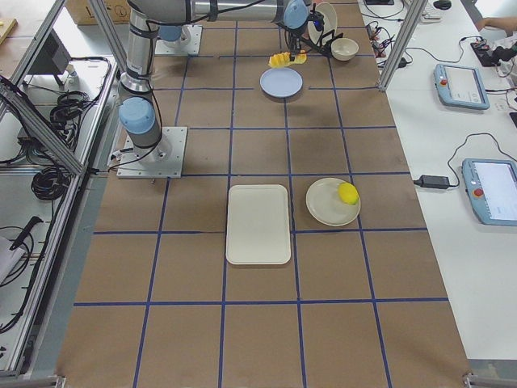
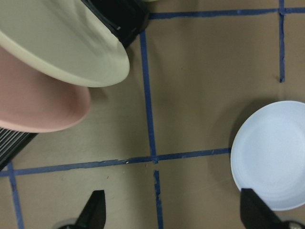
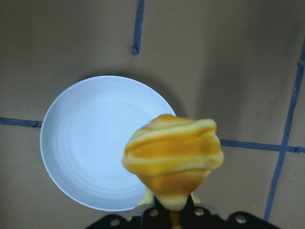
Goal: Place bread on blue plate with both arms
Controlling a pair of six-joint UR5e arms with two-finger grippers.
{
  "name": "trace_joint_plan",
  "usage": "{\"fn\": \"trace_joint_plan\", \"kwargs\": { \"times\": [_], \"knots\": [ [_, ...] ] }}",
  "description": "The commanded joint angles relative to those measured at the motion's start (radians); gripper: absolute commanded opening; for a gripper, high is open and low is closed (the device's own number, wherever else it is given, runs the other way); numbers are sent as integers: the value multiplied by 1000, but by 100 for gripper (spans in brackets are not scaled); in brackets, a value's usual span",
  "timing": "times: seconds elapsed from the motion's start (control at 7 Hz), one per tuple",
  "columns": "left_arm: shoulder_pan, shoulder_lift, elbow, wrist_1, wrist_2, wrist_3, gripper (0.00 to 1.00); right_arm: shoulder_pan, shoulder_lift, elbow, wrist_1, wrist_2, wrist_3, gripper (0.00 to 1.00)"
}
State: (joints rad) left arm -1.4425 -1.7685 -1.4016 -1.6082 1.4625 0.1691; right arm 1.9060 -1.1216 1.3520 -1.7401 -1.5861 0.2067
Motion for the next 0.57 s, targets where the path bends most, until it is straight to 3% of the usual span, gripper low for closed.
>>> {"fn": "trace_joint_plan", "kwargs": {
  "times": [0.0, 0.43],
  "knots": [
    [7, 46, 15, -70, 5, 3, 100, 13, 126, -1, -109, 64, 2, 1],
    [7, 92, 10, -110, 25, 3, 100, 22, 178, 4, -133, 104, -3, 1]
  ]
}}
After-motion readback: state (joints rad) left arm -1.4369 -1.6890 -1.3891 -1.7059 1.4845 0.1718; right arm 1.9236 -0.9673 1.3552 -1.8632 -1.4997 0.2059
